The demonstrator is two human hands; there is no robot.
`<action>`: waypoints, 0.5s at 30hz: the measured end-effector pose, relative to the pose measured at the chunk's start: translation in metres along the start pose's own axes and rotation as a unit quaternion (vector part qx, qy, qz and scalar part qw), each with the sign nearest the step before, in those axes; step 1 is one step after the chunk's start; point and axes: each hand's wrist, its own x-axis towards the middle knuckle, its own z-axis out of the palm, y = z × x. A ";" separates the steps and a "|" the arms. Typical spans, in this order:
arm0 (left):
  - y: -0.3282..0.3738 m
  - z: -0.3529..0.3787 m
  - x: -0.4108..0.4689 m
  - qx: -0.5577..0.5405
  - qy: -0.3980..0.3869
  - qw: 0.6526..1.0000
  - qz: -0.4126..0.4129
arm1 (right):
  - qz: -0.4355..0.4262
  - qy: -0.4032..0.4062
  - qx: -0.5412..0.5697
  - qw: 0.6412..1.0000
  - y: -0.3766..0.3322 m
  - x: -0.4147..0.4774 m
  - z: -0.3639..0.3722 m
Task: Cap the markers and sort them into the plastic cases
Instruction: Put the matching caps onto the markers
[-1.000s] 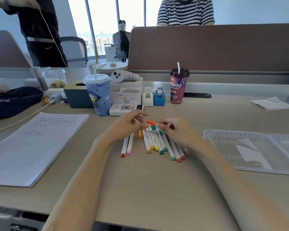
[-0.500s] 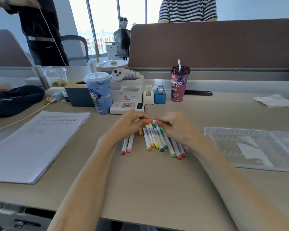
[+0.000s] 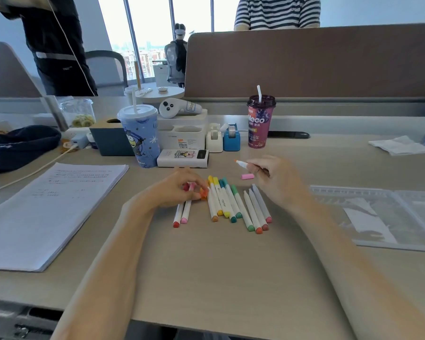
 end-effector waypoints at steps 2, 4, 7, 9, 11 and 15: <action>-0.001 0.001 0.001 0.006 -0.005 1.000 -0.003 | 0.001 -0.005 -0.005 1.000 -0.001 -0.001 0.004; -0.002 0.002 0.002 0.022 -0.005 1.000 -0.006 | 0.003 -0.006 -0.007 1.000 0.000 -0.001 0.006; -0.005 0.004 0.005 0.044 0.027 0.999 -0.006 | 0.002 -0.005 -0.002 1.000 0.002 -0.001 0.007; -0.006 0.005 0.005 0.063 0.040 0.997 -0.002 | 0.001 -0.003 0.003 1.000 0.003 -0.001 0.007; -0.008 0.005 0.006 0.083 0.037 0.996 0.007 | 0.000 -0.002 0.001 1.000 0.004 -0.001 0.007; -0.009 0.006 0.008 0.108 0.020 0.994 0.012 | 0.007 -0.005 -0.005 1.000 0.005 -0.001 0.007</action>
